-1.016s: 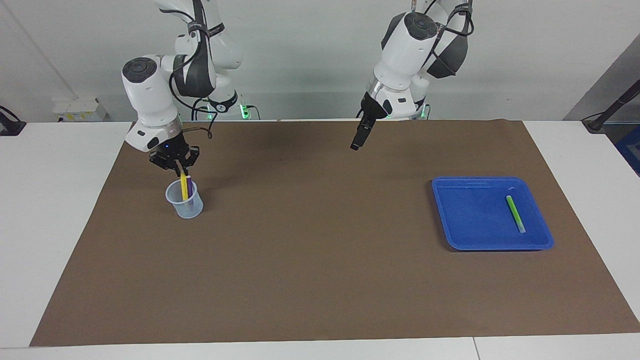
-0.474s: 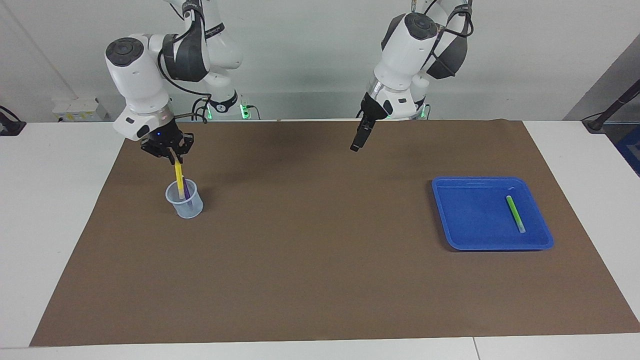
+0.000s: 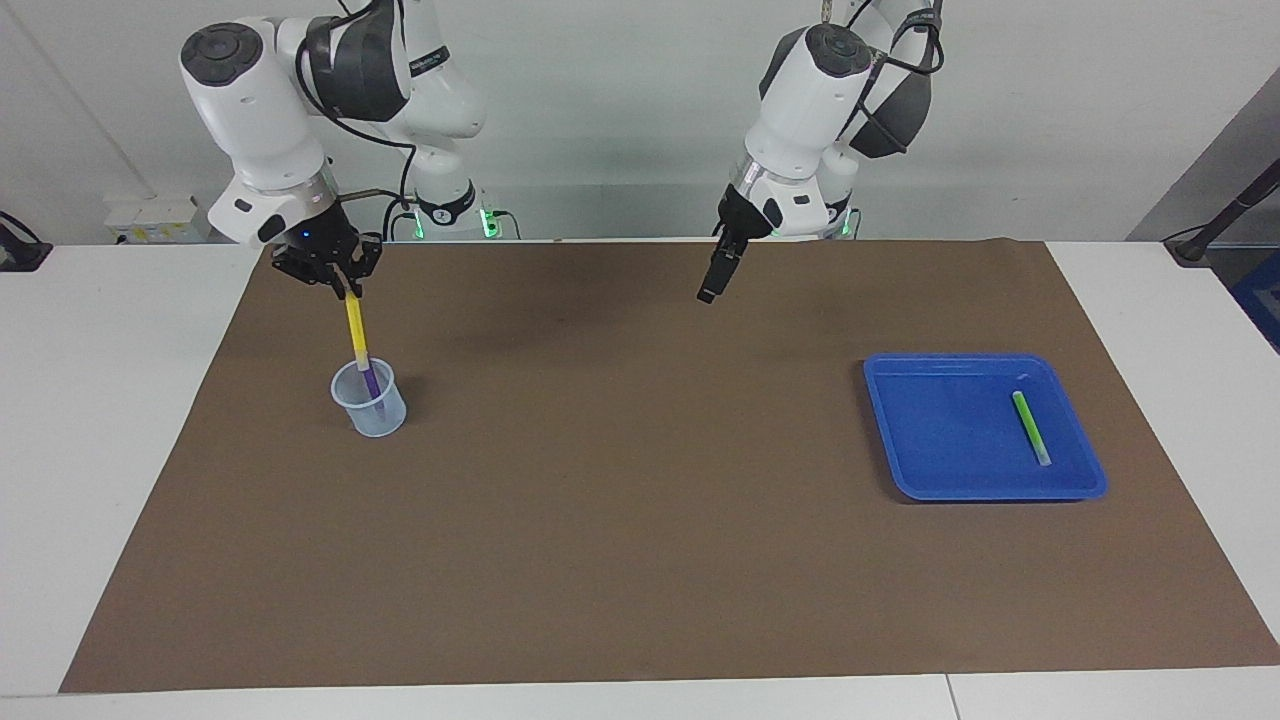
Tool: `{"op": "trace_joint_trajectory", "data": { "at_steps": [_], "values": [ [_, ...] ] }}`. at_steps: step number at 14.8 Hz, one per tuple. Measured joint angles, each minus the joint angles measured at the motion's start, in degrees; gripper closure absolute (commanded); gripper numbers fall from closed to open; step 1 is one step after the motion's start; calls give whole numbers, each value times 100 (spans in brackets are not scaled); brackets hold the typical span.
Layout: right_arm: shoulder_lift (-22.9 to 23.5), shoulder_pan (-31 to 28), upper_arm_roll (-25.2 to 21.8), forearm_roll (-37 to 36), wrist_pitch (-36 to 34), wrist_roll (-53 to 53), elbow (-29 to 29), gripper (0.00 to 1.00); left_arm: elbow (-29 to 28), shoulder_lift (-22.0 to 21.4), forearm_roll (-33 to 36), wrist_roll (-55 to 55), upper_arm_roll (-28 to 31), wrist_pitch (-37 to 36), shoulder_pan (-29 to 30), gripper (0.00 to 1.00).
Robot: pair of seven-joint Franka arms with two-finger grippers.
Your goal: Right arm passes pens to left for tray arrangement
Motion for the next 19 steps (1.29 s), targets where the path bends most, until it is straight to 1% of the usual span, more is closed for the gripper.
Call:
{"op": "trace_joint_trajectory", "data": {
  "at_steps": [4,7,11,14,19],
  "values": [
    [-103,16,9,203,-252,0,67,100,-51,0,-39,-140,-2,215,-10,0],
    [-113,60,16,791,-417,-11,193,100,-117,0,-58,-257,-2,466,-80,0],
    [-114,251,27,1662,-432,-13,222,100,-198,0,-186,-399,-5,677,-103,0],
    [-115,382,29,2188,-432,-13,227,100,-229,0,-470,-413,-1,930,-103,0],
    [-119,533,33,2896,-433,-378,242,100,-287,0,-538,-429,-3,1345,-308,0]
  ]
}}
